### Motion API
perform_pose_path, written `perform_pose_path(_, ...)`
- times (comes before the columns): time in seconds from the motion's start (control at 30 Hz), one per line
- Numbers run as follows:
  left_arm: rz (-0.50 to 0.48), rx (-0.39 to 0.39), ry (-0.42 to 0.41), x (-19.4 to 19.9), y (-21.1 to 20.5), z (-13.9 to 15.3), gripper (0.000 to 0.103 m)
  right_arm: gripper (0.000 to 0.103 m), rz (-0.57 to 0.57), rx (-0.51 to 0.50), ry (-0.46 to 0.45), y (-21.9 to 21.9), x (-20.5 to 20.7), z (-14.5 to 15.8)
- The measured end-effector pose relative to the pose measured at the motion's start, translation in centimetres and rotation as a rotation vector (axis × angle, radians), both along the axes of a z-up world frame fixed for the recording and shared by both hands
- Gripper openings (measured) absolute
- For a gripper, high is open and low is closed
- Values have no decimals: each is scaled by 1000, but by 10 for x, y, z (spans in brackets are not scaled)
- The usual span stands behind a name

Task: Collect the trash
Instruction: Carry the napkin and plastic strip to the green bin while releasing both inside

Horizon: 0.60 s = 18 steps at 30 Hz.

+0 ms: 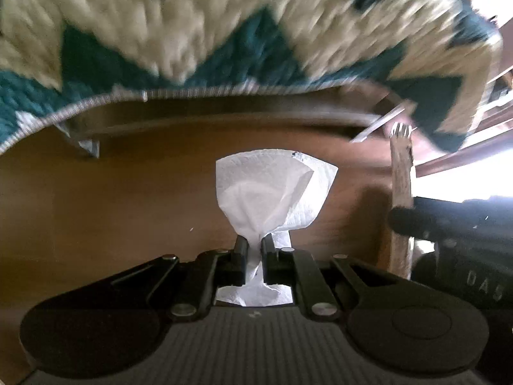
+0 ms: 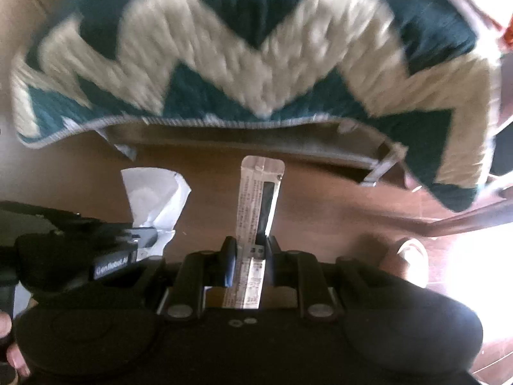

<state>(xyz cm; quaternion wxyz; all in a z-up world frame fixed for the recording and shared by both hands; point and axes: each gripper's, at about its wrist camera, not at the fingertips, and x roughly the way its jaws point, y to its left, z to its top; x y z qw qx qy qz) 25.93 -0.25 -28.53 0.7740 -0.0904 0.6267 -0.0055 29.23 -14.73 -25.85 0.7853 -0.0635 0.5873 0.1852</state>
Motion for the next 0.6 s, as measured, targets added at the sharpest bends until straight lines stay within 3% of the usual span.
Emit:
perform_pose_path(0.27, -79, 33, -171, -9, -13, 108, 8, 18, -28, 57, -149, -34, -47, 111)
perform_pose_path(0.6, -195, 36, -351, -35, -72, 228, 8, 18, -70, 96, -339, -91, -95, 229)
